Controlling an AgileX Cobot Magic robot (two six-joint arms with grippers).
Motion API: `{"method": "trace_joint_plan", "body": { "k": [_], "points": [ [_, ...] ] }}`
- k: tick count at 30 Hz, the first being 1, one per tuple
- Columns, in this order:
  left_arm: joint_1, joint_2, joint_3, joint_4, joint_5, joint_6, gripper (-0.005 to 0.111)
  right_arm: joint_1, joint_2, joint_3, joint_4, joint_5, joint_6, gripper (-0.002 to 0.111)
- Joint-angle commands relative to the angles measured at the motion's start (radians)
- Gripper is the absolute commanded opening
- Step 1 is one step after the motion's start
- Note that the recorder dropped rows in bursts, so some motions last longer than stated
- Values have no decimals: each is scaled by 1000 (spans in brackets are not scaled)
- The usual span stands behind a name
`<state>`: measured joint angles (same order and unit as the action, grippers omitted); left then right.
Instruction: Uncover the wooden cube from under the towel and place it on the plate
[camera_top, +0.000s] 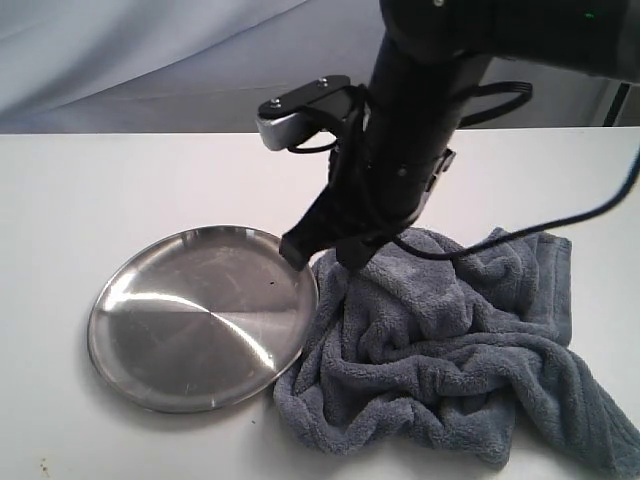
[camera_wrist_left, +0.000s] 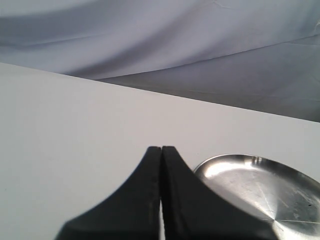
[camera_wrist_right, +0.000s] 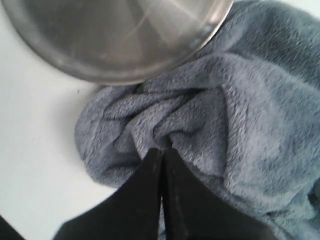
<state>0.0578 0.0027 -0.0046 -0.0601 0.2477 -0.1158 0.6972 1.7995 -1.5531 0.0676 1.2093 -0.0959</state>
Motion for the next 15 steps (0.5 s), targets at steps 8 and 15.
{"method": "trace_joint_plan", "body": {
  "k": [8,15],
  "points": [
    [2,-3,5,-5,-9,-3,0,-72,125,-183,-25,12,18,0],
    [2,-3,5,-5,-9,-3,0,-231,122,-161,-22,12,16,0]
  ]
}}
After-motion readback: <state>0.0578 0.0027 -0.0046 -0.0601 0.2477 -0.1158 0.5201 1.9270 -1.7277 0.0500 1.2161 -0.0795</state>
